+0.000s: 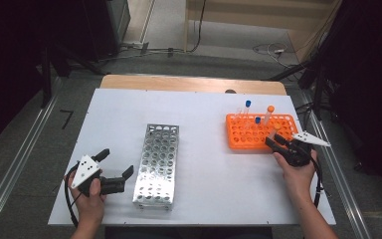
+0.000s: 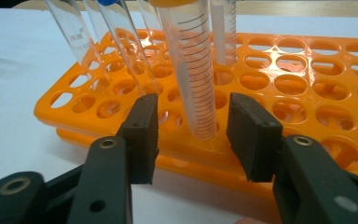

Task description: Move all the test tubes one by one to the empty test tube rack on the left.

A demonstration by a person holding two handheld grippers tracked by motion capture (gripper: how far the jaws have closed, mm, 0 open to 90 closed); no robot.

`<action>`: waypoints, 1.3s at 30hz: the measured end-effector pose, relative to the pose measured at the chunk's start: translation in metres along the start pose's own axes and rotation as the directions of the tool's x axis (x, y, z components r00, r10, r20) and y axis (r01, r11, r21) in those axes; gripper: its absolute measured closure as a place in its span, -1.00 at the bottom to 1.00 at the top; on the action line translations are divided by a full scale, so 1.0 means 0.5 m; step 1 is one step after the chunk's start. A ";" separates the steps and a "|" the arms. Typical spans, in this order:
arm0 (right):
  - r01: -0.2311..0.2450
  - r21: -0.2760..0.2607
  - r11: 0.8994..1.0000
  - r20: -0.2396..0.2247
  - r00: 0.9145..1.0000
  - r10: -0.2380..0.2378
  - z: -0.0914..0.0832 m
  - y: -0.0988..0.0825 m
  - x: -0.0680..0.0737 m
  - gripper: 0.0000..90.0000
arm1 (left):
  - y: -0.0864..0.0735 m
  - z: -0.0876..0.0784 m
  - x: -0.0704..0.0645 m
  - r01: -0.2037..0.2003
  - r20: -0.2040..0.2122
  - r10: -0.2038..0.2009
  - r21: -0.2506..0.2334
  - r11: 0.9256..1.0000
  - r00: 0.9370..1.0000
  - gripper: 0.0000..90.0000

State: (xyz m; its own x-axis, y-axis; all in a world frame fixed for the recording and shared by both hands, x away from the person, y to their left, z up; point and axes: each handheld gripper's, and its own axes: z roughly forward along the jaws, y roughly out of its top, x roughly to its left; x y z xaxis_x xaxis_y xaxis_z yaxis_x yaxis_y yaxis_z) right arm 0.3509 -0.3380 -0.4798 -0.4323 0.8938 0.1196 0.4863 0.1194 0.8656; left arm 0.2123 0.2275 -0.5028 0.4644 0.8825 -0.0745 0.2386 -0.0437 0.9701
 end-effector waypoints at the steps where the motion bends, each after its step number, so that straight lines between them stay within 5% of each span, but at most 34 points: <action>1: 0.000 -0.001 1.000 0.001 1.000 0.000 0.003 0.000 0.001 0.22 | 0.002 -0.001 -0.001 0.000 0.002 0.000 -0.003 1.000 1.000 -1.00; 11: 0.017 -0.014 1.000 0.041 0.999 -0.016 0.012 0.000 0.000 0.60 | 0.021 -0.008 -0.006 0.005 0.017 -0.005 -0.013 1.000 1.000 -1.00; 18: 0.017 -0.060 0.998 0.037 0.999 -0.014 -0.007 0.010 -0.001 0.61 | 0.055 -0.012 -0.023 -0.033 0.087 0.032 0.008 0.999 0.996 -1.00; 23: 0.030 -0.081 0.996 0.034 0.999 -0.028 -0.029 0.024 0.006 0.62 | 0.083 -0.015 -0.038 -0.042 0.097 0.042 0.000 0.999 0.994 -1.00; 25: 0.030 -0.088 0.996 -0.006 0.999 -0.031 -0.039 0.031 0.011 0.62 | 0.097 -0.015 -0.048 -0.069 0.119 0.069 -0.002 0.998 0.991 -1.00; 29: 0.058 -0.070 0.996 -0.048 0.997 -0.062 -0.052 0.038 0.037 0.62 | 0.115 -0.004 -0.065 -0.063 0.199 0.061 0.005 0.998 0.978 -1.00; 33: 0.095 -0.051 0.994 -0.085 0.991 -0.099 -0.062 0.042 0.071 0.62 | 0.133 0.012 -0.086 -0.062 0.235 0.056 0.018 0.998 0.970 -1.00; 37: 0.135 -0.036 0.990 -0.140 0.980 -0.139 -0.069 0.045 0.109 0.62 | 0.151 0.024 -0.104 -0.067 0.268 0.060 0.016 0.998 0.962 -1.00; 39: 0.154 -0.032 0.988 -0.165 0.974 -0.157 -0.072 0.045 0.127 0.62 | 0.168 0.041 -0.126 -0.069 0.305 0.059 0.022 0.997 0.951 -1.00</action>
State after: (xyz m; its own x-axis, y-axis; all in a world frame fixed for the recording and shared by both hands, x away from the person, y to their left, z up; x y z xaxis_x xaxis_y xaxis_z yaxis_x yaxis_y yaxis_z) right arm 0.3071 -0.2941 -0.4351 -0.6225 0.7802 0.0606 0.3890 0.2414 0.8890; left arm 0.2208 0.1587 -0.4215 0.7157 0.6934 -0.0835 0.2246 -0.1152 0.9676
